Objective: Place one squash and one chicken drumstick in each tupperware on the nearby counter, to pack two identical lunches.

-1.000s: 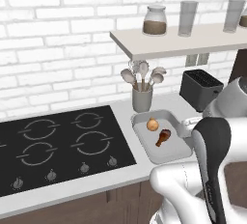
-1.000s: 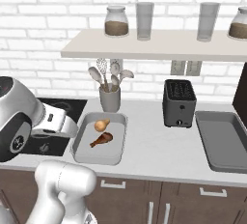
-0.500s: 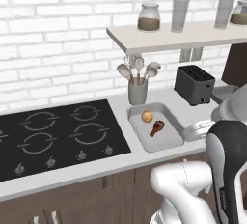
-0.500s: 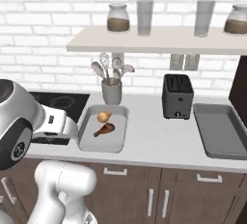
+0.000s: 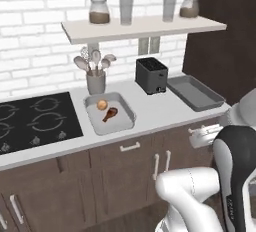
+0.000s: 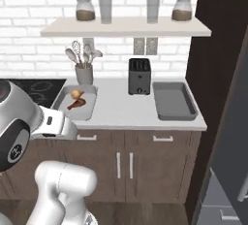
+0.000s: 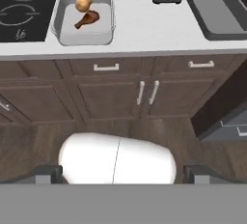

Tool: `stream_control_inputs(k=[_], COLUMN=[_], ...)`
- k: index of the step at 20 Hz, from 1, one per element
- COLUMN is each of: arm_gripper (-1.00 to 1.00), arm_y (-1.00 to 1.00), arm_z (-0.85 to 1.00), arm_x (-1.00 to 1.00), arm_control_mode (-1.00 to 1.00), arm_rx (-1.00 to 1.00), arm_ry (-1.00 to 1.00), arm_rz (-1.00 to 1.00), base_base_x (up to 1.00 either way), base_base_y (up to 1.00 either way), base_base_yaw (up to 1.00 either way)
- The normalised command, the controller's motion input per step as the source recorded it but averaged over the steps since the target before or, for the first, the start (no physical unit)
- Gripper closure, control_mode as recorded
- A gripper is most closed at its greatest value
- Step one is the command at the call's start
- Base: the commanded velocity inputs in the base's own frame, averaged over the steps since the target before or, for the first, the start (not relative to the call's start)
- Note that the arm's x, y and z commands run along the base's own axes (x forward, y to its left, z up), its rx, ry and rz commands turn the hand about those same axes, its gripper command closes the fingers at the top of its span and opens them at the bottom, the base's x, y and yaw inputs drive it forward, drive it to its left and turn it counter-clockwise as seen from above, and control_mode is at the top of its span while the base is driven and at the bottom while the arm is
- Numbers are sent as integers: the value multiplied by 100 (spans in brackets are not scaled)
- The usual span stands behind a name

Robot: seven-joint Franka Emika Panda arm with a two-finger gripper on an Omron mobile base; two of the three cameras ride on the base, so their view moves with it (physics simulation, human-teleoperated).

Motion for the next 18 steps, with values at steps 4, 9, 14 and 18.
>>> stream_control_inputs(k=[4, 9, 14, 18], arm_gripper=[-100, -100, -100, -100], arm_y=[0, 0, 0, 0], arm_z=[0, 0, 0, 0], arm_x=[0, 0, 0, 0], arm_control_mode=[100, 100, 100, 100], arm_rx=[0, 0, 0, 0], arm_ry=[0, 0, 0, 0], arm_rz=[0, 0, 0, 0], base_base_x=[-47, -77, -70, -30], base_base_y=[-97, -88, -90, -95], base_base_yaw=[-30, -32, -40, -48])
